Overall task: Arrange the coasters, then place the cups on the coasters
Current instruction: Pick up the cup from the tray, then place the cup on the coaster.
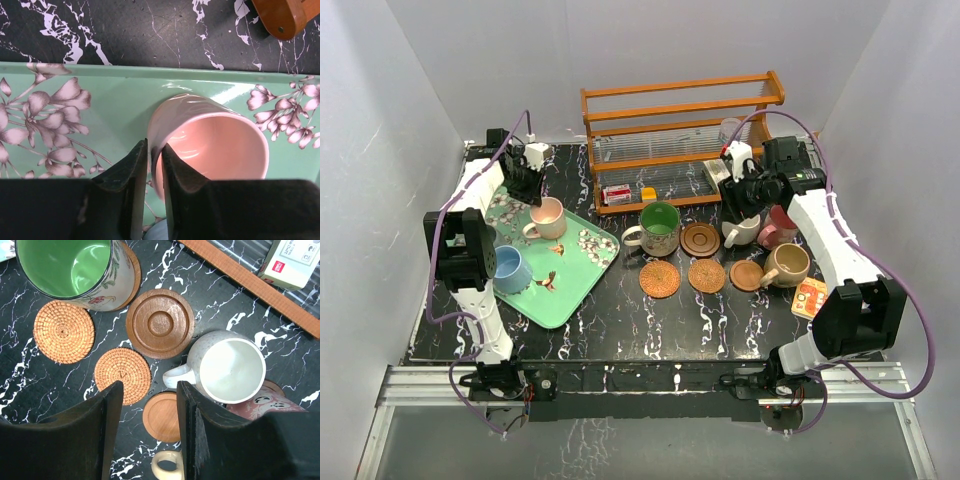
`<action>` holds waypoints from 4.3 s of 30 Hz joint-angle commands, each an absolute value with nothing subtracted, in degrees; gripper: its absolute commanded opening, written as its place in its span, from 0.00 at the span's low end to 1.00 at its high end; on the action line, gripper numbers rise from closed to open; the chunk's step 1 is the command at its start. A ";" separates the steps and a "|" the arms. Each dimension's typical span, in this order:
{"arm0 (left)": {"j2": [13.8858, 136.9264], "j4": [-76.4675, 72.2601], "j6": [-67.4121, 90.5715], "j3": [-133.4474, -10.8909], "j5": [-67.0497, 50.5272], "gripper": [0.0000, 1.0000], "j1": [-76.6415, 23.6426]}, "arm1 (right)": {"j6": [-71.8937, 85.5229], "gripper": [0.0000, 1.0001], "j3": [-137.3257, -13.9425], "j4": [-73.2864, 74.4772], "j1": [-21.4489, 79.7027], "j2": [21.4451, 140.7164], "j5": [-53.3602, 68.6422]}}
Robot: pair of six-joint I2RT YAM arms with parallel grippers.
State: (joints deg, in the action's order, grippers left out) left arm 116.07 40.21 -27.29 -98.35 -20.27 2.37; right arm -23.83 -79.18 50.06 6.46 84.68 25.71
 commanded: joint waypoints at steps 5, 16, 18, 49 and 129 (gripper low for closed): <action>111.08 40.05 -28.79 -96.92 -22.57 0.00 1.95 | -21.10 0.51 -84.49 46.94 6.77 82.29 24.54; 95.59 38.55 -17.80 -93.72 -23.85 0.00 -0.06 | -15.87 0.73 -87.92 39.95 6.73 82.40 24.98; 92.90 37.97 -15.45 -93.88 -24.34 0.00 -1.54 | -13.70 0.72 -89.80 39.99 6.85 83.89 26.21; 111.95 29.19 -7.78 -128.58 1.01 0.00 -40.72 | -1.20 0.63 -85.57 24.98 10.32 78.11 27.08; 102.59 26.28 -14.07 -115.22 8.70 0.62 -45.77 | -1.47 0.00 -73.94 25.17 11.60 77.81 0.75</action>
